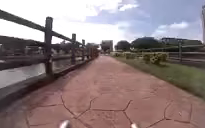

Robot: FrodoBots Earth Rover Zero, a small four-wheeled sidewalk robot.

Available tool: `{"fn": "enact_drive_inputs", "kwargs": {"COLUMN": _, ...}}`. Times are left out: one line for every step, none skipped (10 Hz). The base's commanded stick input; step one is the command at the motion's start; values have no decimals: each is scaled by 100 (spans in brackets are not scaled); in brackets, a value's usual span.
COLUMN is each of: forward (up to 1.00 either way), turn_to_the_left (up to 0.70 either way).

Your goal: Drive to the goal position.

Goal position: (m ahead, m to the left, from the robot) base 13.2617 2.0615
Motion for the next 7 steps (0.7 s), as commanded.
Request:
{"fn": "enact_drive_inputs", "kwargs": {"forward": 100, "turn_to_the_left": -1}}
{"fn": "enact_drive_inputs", "kwargs": {"forward": 100, "turn_to_the_left": -13}}
{"fn": "enact_drive_inputs", "kwargs": {"forward": 100, "turn_to_the_left": -32}}
{"fn": "enact_drive_inputs", "kwargs": {"forward": 100, "turn_to_the_left": -37}}
{"fn": "enact_drive_inputs", "kwargs": {"forward": 100, "turn_to_the_left": -24}}
{"fn": "enact_drive_inputs", "kwargs": {"forward": 100, "turn_to_the_left": -10}}
{"fn": "enact_drive_inputs", "kwargs": {"forward": 100, "turn_to_the_left": 0}}
